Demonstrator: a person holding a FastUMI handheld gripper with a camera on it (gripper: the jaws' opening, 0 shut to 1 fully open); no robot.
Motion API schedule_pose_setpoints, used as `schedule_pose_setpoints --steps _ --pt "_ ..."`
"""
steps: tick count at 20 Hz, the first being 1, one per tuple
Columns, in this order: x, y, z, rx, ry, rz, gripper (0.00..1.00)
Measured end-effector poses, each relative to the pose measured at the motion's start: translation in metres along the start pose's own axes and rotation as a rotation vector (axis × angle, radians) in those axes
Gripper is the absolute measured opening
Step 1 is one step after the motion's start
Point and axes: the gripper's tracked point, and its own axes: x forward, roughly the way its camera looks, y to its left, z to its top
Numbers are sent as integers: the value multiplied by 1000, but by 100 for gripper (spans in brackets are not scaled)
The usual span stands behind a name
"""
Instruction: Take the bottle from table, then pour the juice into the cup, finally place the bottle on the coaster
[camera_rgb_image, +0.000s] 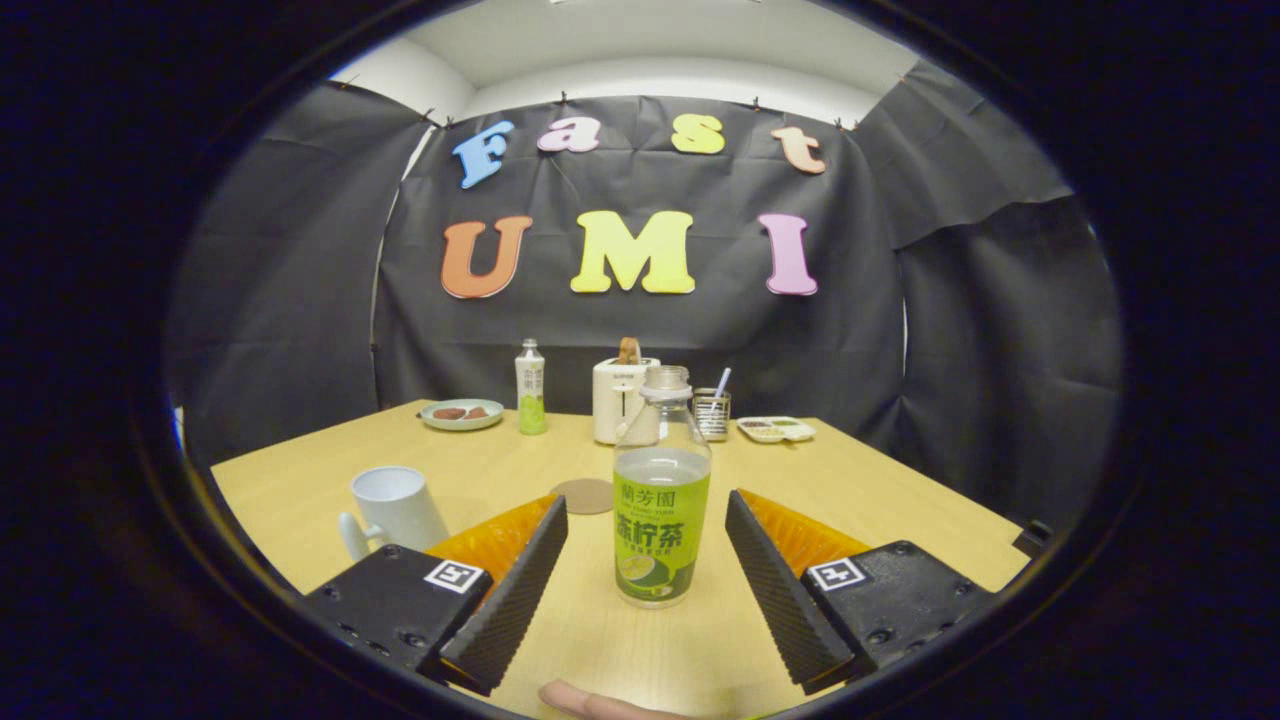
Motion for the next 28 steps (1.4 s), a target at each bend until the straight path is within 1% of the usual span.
schedule_pose_setpoints --steps 2,4,6,9,12,15,16,18,20,25,28 --pt "15 0 -1 -5 -42 -6 100" --pt "30 -2 -12 -12 -21 -19 100" --pt "40 0 -18 19 13 -8 100" --pt "53 2 -17 30 35 -2 100" --pt "61 7 -8 19 14 12 100" --pt "70 4 -9 26 27 -4 87" --pt "67 4 -6 28 37 -8 82" --pt "61 2 -2 41 48 -13 80" --pt "51 0 7 33 37 -17 80" --pt "26 -4 41 -76 -36 -57 80" --pt "15 5 51 -122 -29 -42 80"
